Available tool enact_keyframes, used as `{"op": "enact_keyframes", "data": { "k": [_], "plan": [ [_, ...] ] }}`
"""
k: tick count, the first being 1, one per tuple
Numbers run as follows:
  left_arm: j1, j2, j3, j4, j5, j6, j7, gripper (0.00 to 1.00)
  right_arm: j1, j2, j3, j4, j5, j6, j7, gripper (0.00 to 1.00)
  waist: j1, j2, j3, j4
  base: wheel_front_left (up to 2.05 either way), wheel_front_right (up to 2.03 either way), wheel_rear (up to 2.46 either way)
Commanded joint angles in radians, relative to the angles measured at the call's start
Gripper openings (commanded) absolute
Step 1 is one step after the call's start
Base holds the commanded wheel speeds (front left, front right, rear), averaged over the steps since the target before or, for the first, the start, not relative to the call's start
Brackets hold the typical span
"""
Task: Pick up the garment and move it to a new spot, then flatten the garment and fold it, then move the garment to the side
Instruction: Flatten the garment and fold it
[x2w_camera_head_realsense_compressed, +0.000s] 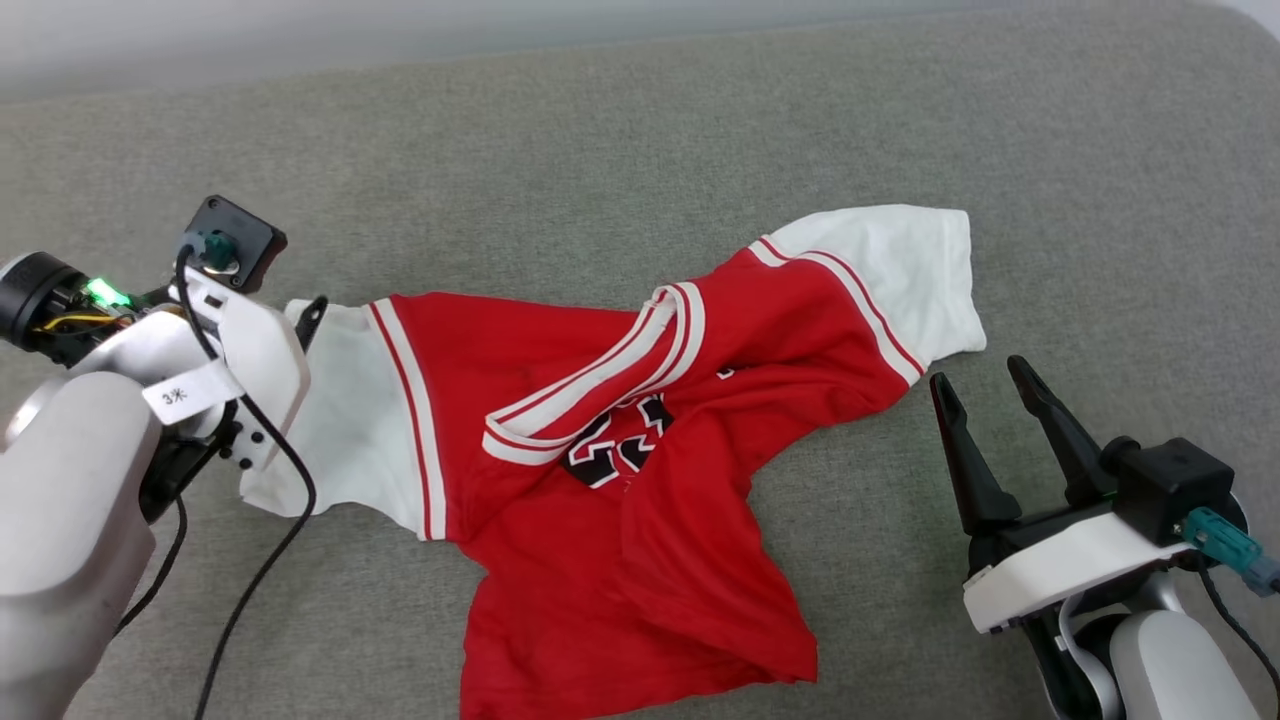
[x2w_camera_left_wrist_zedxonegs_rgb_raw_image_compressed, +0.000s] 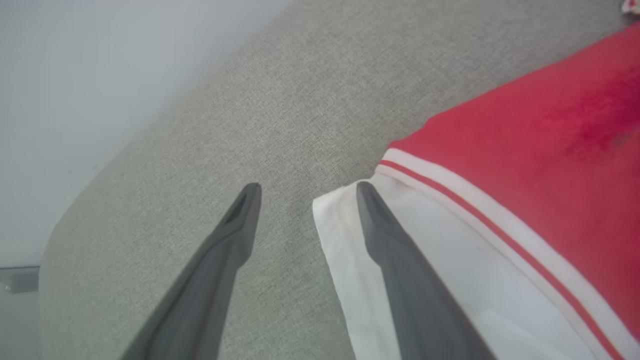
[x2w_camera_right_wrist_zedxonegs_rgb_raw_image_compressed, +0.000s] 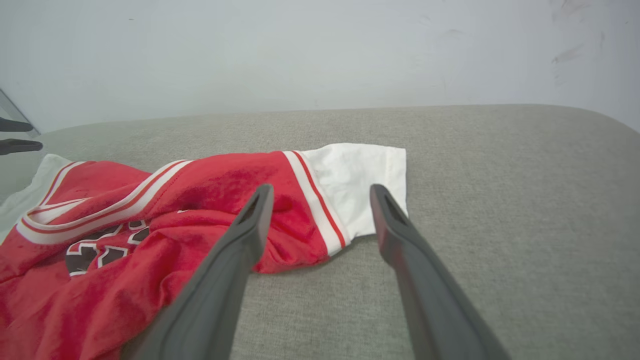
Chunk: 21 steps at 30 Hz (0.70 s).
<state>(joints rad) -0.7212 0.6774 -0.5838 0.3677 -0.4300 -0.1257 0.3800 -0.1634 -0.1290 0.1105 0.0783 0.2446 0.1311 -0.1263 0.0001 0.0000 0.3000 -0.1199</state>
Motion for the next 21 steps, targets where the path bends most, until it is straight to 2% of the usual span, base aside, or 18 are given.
{"op": "enact_keyframes", "data": {
  "k": [1, 7, 13, 16, 21],
  "plan": [
    [-0.002, -0.001, 0.005, 0.004, 0.003, 0.009, -0.015, 1.00, -0.002, -0.004, -0.001, 0.001, -0.006, -0.001, 0.001, 1.00, -0.0001, 0.0000, -0.011, 0.010, 0.00, 0.00, 0.00],
    [0.054, -0.050, 0.057, 0.028, -0.022, 0.062, -0.234, 1.00, 0.017, -0.025, -0.021, -0.008, -0.007, -0.001, 0.012, 1.00, -0.0001, 0.0000, -0.078, 0.060, 0.00, 0.00, 0.00],
    [0.181, -0.113, 0.137, -0.085, -0.110, 0.121, -0.431, 1.00, 0.043, -0.044, -0.052, -0.035, -0.003, -0.001, 0.034, 1.00, -0.0001, 0.0000, -0.147, 0.115, 0.00, 0.00, 0.00],
    [0.275, -0.150, 0.182, -0.157, -0.153, 0.174, -0.513, 1.00, 0.056, -0.047, -0.068, -0.054, -0.001, -0.001, 0.044, 1.00, -0.0001, 0.0000, -0.173, 0.138, 0.00, 0.00, 0.00],
    [0.428, -0.177, 0.214, -0.288, -0.151, 0.264, -0.594, 1.00, 0.081, -0.039, -0.087, -0.084, -0.007, -0.001, 0.049, 1.00, -0.0001, 0.0000, -0.195, 0.158, 0.00, 0.00, 0.00]
  ]
}}
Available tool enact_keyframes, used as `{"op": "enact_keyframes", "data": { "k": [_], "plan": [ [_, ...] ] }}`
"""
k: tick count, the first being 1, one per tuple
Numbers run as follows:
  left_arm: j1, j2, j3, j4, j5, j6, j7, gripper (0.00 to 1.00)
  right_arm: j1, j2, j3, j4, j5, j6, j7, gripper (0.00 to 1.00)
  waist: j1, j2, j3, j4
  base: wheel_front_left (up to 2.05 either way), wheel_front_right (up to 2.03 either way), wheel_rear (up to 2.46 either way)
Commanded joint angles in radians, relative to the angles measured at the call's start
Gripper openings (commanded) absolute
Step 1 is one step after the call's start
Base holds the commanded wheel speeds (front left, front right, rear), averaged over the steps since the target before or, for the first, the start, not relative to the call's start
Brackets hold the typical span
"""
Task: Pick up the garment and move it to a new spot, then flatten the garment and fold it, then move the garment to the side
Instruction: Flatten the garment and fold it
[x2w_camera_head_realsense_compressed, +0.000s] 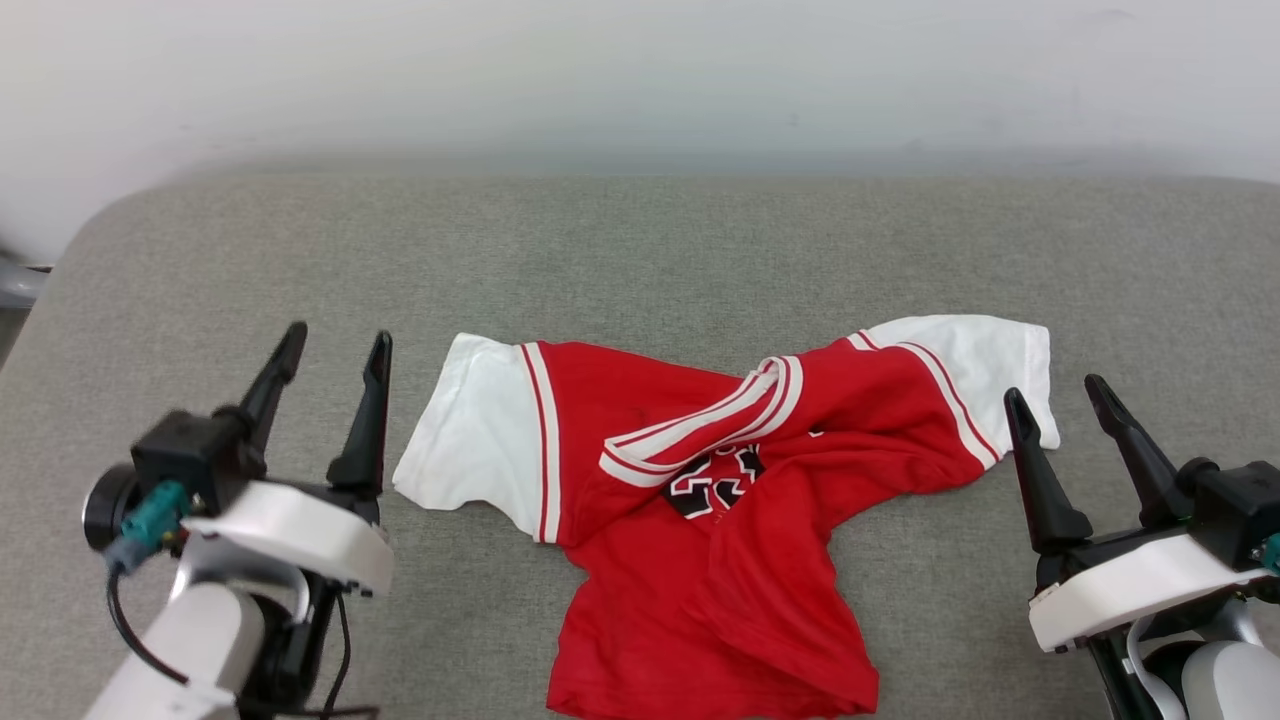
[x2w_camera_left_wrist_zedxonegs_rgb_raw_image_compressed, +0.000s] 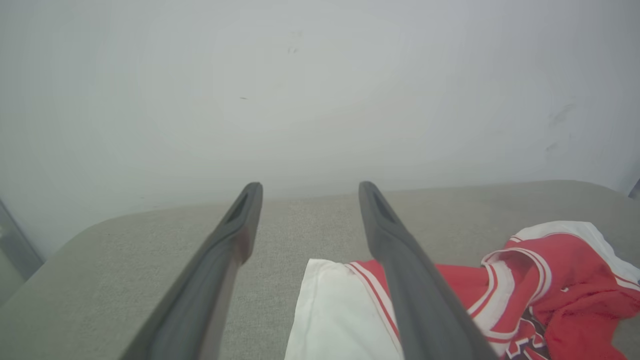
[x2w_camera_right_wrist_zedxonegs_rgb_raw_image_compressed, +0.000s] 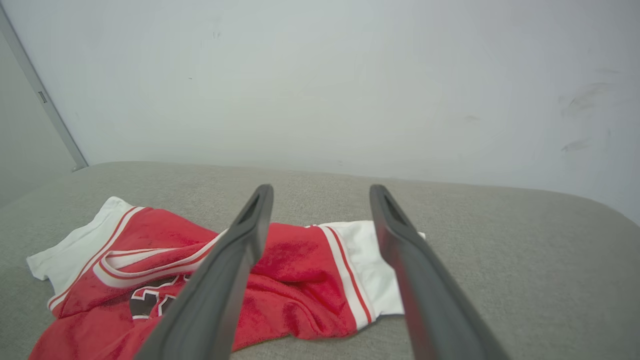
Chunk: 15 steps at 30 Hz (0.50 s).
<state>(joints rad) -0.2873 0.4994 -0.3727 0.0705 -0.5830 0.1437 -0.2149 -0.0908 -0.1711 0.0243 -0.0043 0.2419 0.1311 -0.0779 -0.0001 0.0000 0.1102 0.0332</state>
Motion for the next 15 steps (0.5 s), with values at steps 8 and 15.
{"op": "enact_keyframes", "data": {
  "k": [8, 15],
  "plan": [
    [0.129, -0.013, -0.010, -0.128, 0.152, 0.094, -0.047, 1.00, 0.024, 0.026, -0.006, -0.039, -0.002, -0.001, -0.038, 1.00, 0.0001, 0.0000, 0.004, 0.001, 0.00, 0.00, 0.00],
    [0.197, -0.058, 0.011, -0.123, 0.183, 0.083, -0.052, 1.00, 0.028, 0.045, -0.005, -0.028, -0.004, -0.001, -0.057, 1.00, 0.0001, 0.0000, 0.019, -0.012, 0.00, 0.00, 0.00]
  ]
}}
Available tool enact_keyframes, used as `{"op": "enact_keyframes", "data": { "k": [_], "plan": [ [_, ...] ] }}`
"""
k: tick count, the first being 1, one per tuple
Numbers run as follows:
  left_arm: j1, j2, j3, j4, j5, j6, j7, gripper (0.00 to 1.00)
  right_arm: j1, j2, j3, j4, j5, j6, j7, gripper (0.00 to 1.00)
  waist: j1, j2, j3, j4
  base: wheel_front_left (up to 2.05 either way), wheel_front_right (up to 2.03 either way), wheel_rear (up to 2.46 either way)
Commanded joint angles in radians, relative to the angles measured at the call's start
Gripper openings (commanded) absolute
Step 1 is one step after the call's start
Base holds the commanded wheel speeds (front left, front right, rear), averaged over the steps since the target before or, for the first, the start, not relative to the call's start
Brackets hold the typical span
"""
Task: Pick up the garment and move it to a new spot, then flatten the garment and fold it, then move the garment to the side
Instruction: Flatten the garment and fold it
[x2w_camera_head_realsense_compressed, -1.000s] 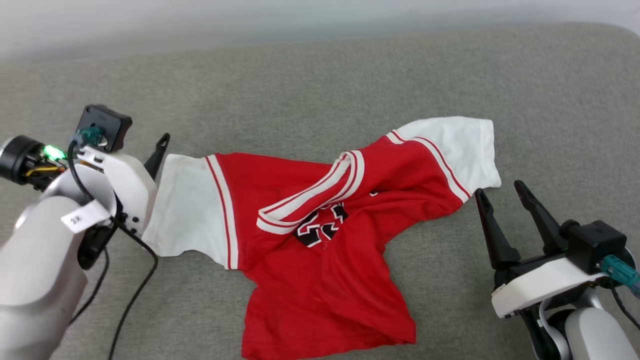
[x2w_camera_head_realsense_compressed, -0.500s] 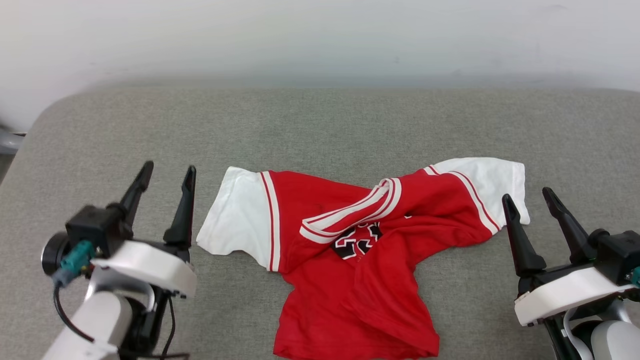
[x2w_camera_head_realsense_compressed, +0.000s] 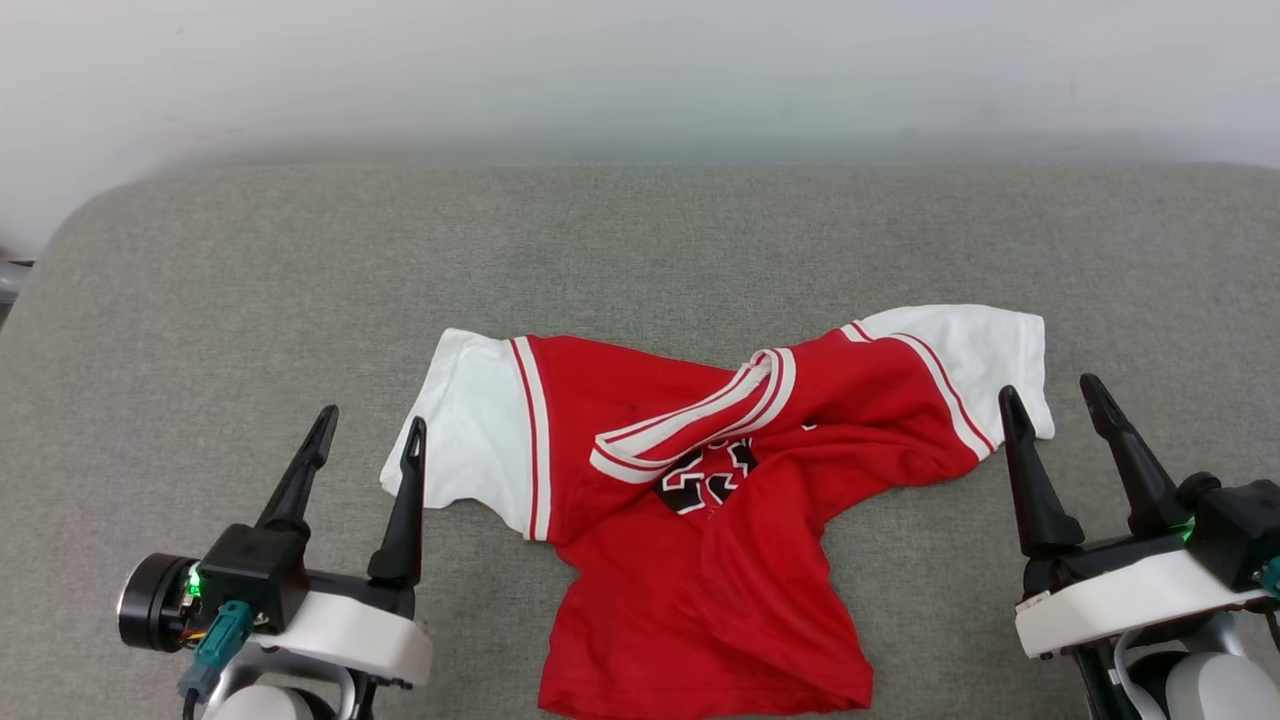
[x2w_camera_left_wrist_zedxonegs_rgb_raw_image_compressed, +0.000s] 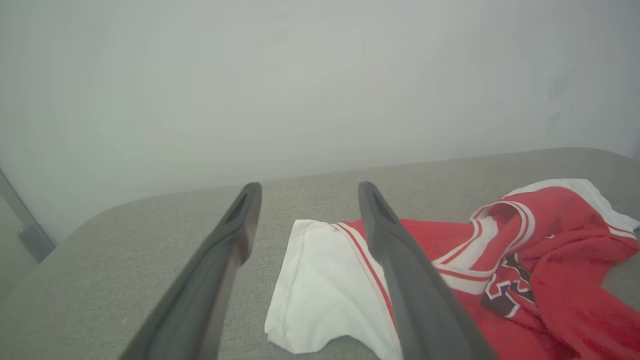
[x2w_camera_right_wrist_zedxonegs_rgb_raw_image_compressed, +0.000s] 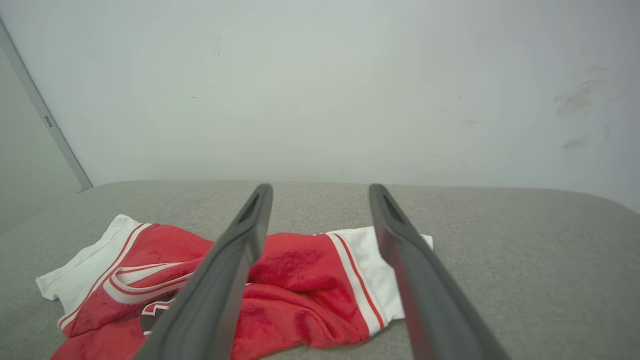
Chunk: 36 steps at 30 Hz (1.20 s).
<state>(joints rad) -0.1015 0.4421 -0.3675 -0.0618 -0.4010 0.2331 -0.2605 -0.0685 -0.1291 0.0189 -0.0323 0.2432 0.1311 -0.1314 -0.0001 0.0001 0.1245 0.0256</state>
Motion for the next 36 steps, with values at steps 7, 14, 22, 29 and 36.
{"op": "enact_keyframes", "data": {
  "k": [7, 14, 22, 29, 36],
  "plan": [
    [-0.057, 0.038, -0.004, 0.105, -0.038, -0.062, 0.109, 1.00, -0.019, 0.004, 0.006, -0.012, -0.010, -0.001, 0.001, 1.00, 0.0001, -0.0001, 0.061, -0.033, 0.00, 0.00, 0.00],
    [-0.155, 0.126, -0.025, 0.167, -0.079, -0.071, 0.475, 1.00, -0.036, 0.008, 0.012, -0.019, -0.015, -0.001, 0.002, 1.00, 0.0001, -0.0001, 0.138, -0.064, 0.00, 0.00, 0.00],
    [-0.190, 0.171, -0.036, 0.173, -0.121, -0.076, 0.672, 1.00, -0.055, 0.016, 0.032, -0.012, -0.017, -0.001, -0.013, 1.00, 0.0001, -0.0001, 0.203, -0.093, 0.00, 0.00, 0.00],
    [-0.154, 0.154, -0.089, 0.259, -0.153, -0.113, 0.755, 0.31, -0.069, 0.012, 0.039, 0.002, -0.027, -0.001, -0.020, 1.00, 0.0001, -0.0001, 0.224, -0.107, 0.00, 0.00, 0.00],
    [-0.136, 0.141, -0.053, 0.248, -0.171, -0.094, 0.676, 0.00, -0.057, -0.012, 0.012, 0.018, -0.038, -0.001, 0.002, 1.00, 0.0001, -0.0001, 0.197, -0.092, 0.00, 0.00, 0.00]
  ]
}}
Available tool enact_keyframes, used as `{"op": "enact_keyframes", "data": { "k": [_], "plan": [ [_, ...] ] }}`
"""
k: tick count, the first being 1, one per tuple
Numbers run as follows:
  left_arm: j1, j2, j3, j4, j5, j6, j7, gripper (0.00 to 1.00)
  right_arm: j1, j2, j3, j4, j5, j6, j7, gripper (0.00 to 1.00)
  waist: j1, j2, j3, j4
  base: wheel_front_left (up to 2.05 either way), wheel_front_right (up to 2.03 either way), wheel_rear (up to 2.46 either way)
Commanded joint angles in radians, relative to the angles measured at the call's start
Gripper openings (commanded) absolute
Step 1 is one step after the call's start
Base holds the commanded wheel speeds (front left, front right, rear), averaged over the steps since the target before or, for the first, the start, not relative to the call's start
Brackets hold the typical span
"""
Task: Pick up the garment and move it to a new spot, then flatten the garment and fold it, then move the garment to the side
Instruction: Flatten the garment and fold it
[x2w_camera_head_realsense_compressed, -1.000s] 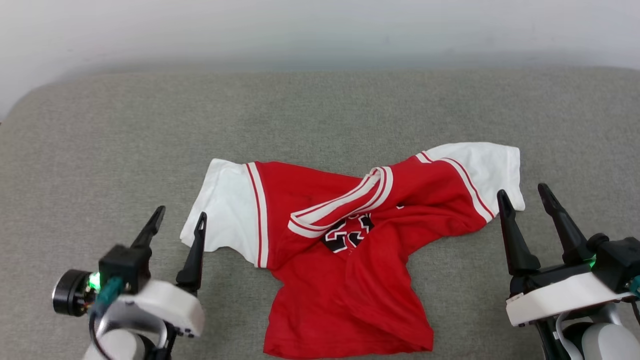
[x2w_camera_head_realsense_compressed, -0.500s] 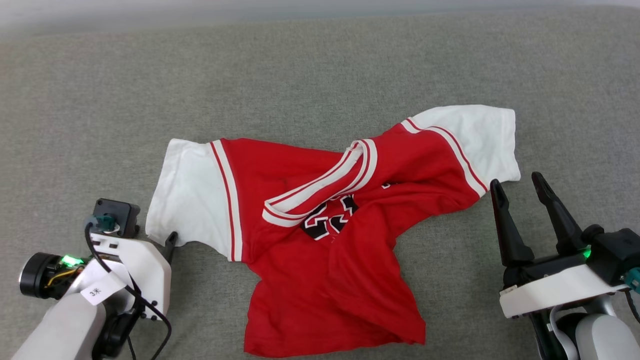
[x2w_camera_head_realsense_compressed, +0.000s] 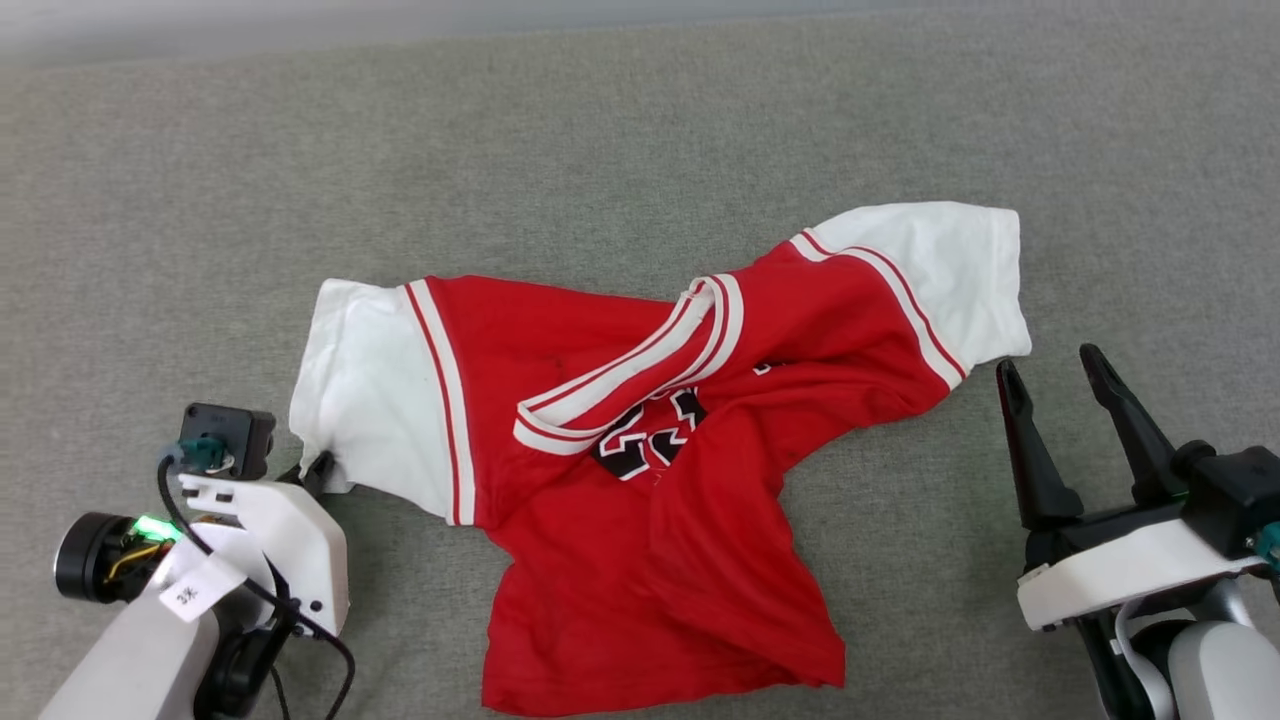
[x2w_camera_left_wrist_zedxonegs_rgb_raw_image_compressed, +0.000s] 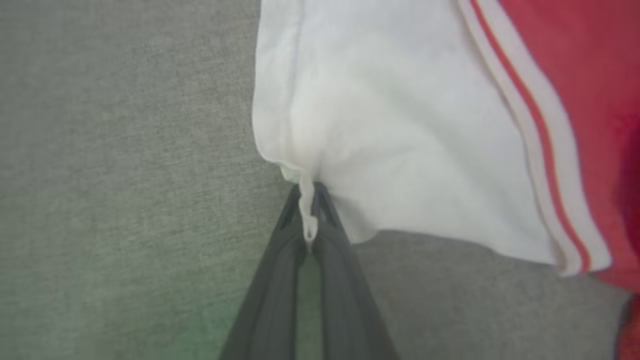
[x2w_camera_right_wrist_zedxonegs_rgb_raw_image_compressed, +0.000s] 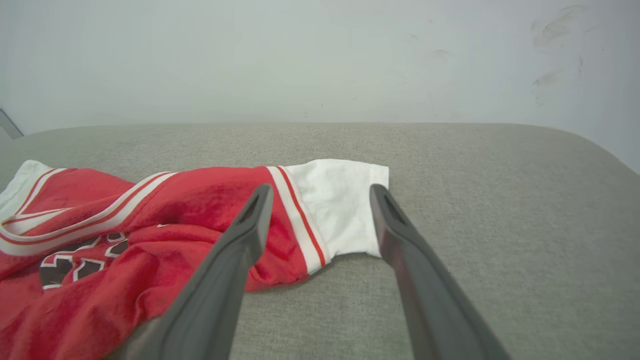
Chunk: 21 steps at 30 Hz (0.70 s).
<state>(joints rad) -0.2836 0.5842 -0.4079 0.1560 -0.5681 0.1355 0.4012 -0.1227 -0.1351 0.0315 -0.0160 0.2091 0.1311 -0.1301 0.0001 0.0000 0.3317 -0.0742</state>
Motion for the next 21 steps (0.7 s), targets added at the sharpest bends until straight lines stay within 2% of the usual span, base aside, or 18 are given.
{"op": "enact_keyframes", "data": {
  "k": [1, 5, 10, 16, 21],
  "plan": [
    [0.042, -0.007, 0.002, 0.015, -0.005, 0.012, -0.016, 0.00, 0.001, -0.012, -0.003, 0.003, -0.006, -0.001, 0.010, 1.00, -0.0001, 0.0000, -0.018, 0.013, 0.00, 0.00, 0.00],
    [0.017, -0.014, 0.059, -0.072, 0.005, 0.051, -0.118, 0.00, 0.009, -0.048, -0.014, 0.012, -0.003, -0.001, 0.076, 1.00, -0.0001, 0.0000, -0.057, 0.042, 0.00, 0.00, 0.00],
    [0.031, -0.008, 0.097, -0.196, 0.000, 0.082, -0.158, 0.00, -0.012, -0.110, -0.006, 0.016, 0.016, -0.001, 0.227, 1.00, -0.0001, 0.0000, -0.088, 0.073, 0.00, 0.00, 0.00],
    [0.076, 0.016, 0.075, -0.337, -0.017, 0.091, -0.079, 0.00, -0.102, -0.227, 0.015, 0.001, 0.070, -0.001, 0.504, 1.00, -0.0001, 0.0000, -0.074, 0.112, 0.00, 0.00, 0.00],
    [0.093, 0.021, 0.045, -0.437, -0.004, 0.103, -0.030, 0.00, -0.257, -0.315, 0.014, 0.013, 0.157, -0.001, 0.771, 1.00, -0.0001, 0.0000, -0.024, 0.154, 0.00, 0.00, 0.00]
  ]
}}
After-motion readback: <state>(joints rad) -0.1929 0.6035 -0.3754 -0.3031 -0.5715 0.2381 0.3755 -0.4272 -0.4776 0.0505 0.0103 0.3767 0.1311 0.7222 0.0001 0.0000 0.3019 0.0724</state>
